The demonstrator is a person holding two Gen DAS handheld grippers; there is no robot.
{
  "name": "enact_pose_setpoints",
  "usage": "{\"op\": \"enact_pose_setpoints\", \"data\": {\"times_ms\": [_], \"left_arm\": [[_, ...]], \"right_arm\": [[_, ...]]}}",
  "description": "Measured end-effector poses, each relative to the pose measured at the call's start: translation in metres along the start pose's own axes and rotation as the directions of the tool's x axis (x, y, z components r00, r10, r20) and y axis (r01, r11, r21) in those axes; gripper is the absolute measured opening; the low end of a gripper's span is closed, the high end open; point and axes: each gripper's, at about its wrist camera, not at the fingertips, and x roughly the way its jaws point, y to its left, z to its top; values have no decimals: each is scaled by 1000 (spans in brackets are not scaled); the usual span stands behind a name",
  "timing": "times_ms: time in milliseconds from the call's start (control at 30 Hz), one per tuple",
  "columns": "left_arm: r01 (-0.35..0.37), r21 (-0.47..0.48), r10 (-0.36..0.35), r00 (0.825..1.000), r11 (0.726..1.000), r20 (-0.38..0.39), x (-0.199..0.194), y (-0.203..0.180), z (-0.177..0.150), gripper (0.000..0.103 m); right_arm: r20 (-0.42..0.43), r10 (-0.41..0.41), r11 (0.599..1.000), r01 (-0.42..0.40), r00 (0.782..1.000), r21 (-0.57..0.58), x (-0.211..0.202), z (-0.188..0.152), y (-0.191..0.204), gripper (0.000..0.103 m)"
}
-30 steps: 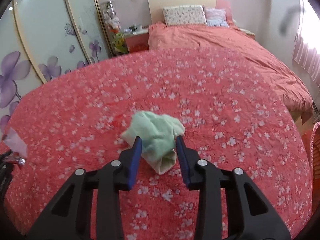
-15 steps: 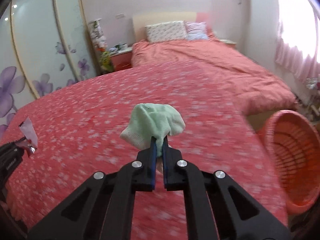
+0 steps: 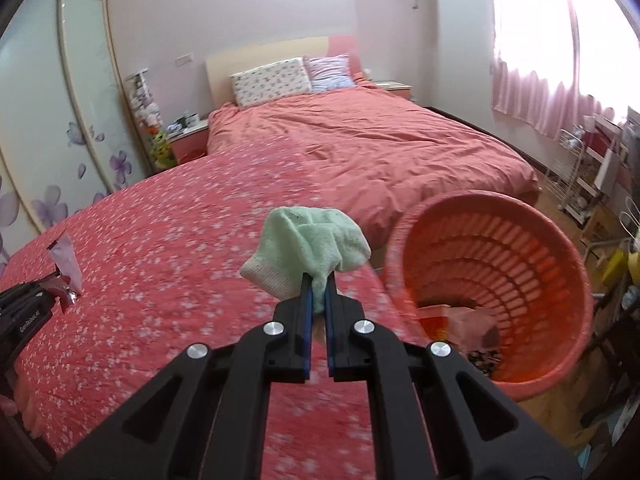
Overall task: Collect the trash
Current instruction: 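Carry the wrapper and green cloth over the orange basket and open both tools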
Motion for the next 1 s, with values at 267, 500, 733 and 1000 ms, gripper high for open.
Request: {"op": "enact_pose_setpoints", "data": {"times_ms": [267, 500, 733, 1000], "left_arm": [[59, 42, -59, 998, 997, 1, 1, -46, 3, 6], [96, 63, -96, 995, 993, -7, 6, -73, 4, 6], [176, 55, -176, 984, 983, -13, 10, -103, 8, 6], [286, 74, -286, 958, 955, -15, 16, -158, 15, 6]], "right_arm": [[23, -45, 998, 44, 999, 45, -14, -4, -37, 6], [31, -67, 995, 64, 997, 78, -21, -8, -58, 6], [48, -73, 987, 65, 996, 149, -30, -10, -90, 6], [78, -120, 971, 101, 990, 215, -40, -9, -132, 7]]}}
